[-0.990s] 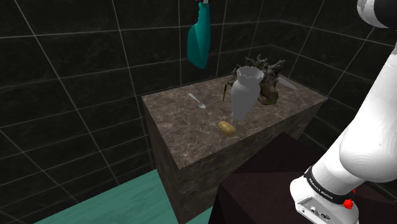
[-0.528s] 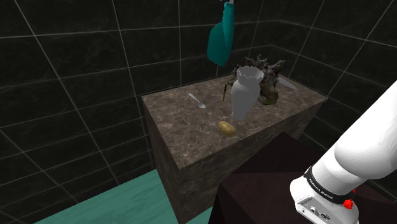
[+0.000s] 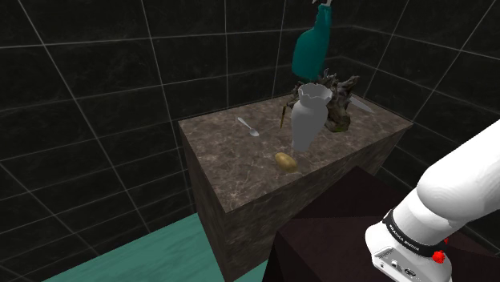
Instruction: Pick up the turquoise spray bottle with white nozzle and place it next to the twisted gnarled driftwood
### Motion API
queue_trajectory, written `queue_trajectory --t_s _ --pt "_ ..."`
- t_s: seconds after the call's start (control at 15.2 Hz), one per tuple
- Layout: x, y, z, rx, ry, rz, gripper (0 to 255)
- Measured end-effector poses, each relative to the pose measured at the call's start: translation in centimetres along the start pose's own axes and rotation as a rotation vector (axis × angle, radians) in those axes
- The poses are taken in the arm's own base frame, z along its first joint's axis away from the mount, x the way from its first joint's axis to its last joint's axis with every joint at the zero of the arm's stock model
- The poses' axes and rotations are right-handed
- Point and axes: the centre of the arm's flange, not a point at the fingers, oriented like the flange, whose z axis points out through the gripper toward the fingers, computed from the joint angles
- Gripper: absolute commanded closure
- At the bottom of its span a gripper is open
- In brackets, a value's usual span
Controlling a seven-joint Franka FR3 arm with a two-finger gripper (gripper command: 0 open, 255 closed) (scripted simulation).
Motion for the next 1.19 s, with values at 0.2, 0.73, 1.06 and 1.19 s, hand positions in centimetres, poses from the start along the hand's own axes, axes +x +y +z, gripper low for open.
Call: queue_trajectory --t_s 0.2,0.73,1.06,1.19 --pt "-0.8 3.6 -0.2 0.000 0.000 0.000 255" --pt "-4.3 14.0 0.2 0.001 0.000 0.000 255" --pt "-6.2 20.4 -0.2 0.001 0.000 0.000 255" --pt "-6.9 22.8 0.0 0.001 -0.001 -0.001 255"
